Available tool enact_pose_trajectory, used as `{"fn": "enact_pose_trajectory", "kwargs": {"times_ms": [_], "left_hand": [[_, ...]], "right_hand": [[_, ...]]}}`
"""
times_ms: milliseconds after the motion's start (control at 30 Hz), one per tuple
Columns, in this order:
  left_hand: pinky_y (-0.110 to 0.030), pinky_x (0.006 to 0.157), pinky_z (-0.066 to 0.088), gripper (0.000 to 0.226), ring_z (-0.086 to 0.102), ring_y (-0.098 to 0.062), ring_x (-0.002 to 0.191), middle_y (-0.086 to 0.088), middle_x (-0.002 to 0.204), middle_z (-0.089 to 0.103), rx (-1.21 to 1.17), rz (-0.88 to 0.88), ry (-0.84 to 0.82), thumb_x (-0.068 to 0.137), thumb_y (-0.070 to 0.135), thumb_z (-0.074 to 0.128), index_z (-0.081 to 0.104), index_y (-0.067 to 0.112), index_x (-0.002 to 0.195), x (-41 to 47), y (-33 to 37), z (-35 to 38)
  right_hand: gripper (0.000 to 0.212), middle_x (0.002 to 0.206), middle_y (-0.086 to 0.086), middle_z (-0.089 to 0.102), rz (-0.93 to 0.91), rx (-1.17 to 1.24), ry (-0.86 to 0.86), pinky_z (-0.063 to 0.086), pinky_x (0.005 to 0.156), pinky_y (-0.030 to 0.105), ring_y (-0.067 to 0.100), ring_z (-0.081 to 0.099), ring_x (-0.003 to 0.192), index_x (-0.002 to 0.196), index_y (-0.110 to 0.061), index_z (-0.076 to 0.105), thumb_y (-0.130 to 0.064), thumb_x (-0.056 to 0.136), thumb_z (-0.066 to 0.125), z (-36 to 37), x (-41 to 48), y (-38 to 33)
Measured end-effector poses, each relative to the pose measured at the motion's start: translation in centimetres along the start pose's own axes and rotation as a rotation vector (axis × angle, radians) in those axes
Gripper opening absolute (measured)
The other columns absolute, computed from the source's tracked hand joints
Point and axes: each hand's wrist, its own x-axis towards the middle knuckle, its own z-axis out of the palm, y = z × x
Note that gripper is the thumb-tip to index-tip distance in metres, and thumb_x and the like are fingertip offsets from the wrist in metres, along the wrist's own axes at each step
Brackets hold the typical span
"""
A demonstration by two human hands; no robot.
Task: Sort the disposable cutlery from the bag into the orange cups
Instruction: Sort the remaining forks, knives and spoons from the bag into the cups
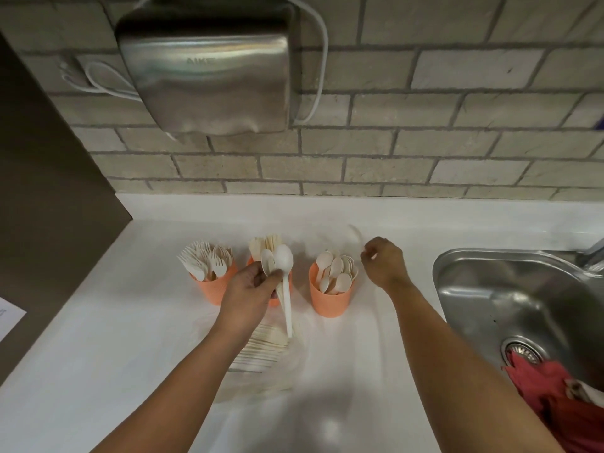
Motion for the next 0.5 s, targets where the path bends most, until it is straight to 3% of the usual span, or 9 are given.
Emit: {"fn": "enact_pose_trajectory", "kwargs": {"times_ms": [67,133,200,267,367,500], "left_hand": [[-0.049,0.092,0.059,0.012,0.072,-0.03,0.088,-0.02,0.094,0.075,0.0,0.011,-0.006,0.099,0.018,0.068,0.077,0.011,0.101,-0.2,0.2,0.0],[-0.048,0.088,0.058,0.01,0.071,-0.02,0.082,-0.015,0.09,0.077,0.006,0.027,-0.01,0.099,0.015,0.067,0.076,0.01,0.1,-0.2,0.5,-0.1],[-0.046,0.087,0.058,0.01,0.072,-0.019,0.083,-0.011,0.091,0.078,0.013,0.043,-0.023,0.099,0.015,0.068,0.076,0.011,0.099,-0.4,1.0,-0.1],[-0.047,0.092,0.058,0.01,0.074,-0.023,0.087,-0.008,0.092,0.079,0.029,0.058,-0.041,0.098,0.021,0.069,0.077,0.015,0.099,-0.4,1.3,-0.3],[-0.055,0.097,0.057,0.016,0.076,-0.029,0.095,-0.008,0.095,0.08,0.051,0.081,-0.069,0.093,0.031,0.07,0.077,0.018,0.099,-0.7,1.8,-0.7],[-0.058,0.098,0.057,0.027,0.076,-0.031,0.097,-0.01,0.098,0.08,0.034,0.088,-0.098,0.084,0.041,0.07,0.077,0.02,0.099,-0.9,2.1,-1.2]], "right_hand": [[0.017,0.081,0.003,0.064,0.008,0.11,0.131,0.039,0.068,0.024,0.028,0.064,0.082,0.105,-0.009,0.063,-0.002,0.09,0.061,-1.9,-0.7,-1.4],[0.044,0.076,0.0,0.062,-0.076,0.172,0.233,0.044,0.067,0.027,0.023,0.061,0.073,0.13,-0.013,0.056,0.002,0.089,0.06,-3.7,-1.8,-3.3],[0.071,0.082,-0.004,0.06,-0.094,0.288,0.258,0.048,0.068,0.023,0.017,0.062,0.07,0.15,-0.029,0.038,0.0,0.09,0.062,-5.0,-2.8,-5.3],[0.086,0.089,-0.007,0.058,-0.068,0.401,0.209,0.053,0.068,0.023,0.015,0.066,0.072,0.155,-0.045,0.025,-0.003,0.091,0.064,-5.7,-3.6,-7.2],[0.091,0.091,-0.005,0.056,-0.096,0.433,0.186,0.059,0.07,0.03,0.015,0.069,0.071,0.152,-0.052,0.024,-0.002,0.089,0.066,-5.9,-4.8,-9.2],[0.08,0.092,-0.002,0.059,-0.13,0.427,0.171,0.057,0.064,0.025,0.013,0.069,0.065,0.144,-0.045,0.031,0.002,0.088,0.064,-4.9,-6.9,-10.9]]}}
